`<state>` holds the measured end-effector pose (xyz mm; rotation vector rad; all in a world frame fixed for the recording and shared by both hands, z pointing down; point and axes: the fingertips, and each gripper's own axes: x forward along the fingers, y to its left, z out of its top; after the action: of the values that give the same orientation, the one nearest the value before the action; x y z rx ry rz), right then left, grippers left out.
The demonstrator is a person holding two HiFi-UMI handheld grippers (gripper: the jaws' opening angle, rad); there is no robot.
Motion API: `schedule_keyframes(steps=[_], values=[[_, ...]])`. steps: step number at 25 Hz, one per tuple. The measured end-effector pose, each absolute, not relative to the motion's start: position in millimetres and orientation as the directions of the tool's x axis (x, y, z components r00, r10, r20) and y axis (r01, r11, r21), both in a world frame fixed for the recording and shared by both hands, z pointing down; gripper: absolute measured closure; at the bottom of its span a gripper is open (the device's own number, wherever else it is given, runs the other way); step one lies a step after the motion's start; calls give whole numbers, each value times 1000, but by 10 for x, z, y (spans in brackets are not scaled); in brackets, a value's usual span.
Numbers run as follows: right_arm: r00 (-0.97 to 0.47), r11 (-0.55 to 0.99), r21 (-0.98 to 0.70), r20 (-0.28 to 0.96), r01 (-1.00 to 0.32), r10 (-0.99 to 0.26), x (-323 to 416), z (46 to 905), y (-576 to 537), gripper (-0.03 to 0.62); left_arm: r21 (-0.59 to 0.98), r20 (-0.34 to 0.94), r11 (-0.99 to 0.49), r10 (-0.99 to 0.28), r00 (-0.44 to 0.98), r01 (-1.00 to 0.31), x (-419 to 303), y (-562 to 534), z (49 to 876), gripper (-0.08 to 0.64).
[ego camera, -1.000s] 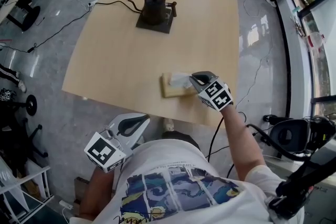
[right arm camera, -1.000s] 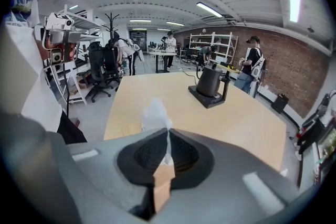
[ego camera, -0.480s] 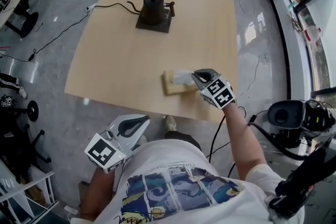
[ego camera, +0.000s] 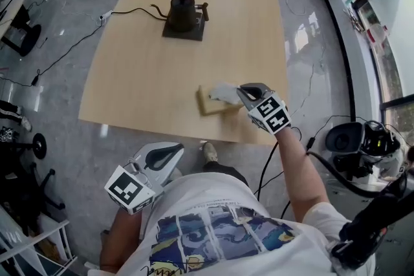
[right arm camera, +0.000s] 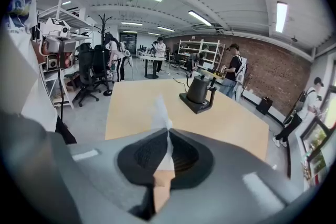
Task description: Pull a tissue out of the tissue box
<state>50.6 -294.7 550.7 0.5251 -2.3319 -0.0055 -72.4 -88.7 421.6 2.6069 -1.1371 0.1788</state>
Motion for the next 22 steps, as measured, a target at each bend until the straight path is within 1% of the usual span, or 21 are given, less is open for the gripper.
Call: schedule_keyframes(steps=[14, 22], values=[[-642, 884, 203, 623, -421, -448, 474, 5191, -2515, 586, 217, 214, -694, -652, 727, -686, -804, -562, 4233, 558], [-644, 874, 218, 602, -435, -471, 365, 4994, -2142, 586, 224, 214, -713, -629, 747, -665, -923, -358, 4262, 557]])
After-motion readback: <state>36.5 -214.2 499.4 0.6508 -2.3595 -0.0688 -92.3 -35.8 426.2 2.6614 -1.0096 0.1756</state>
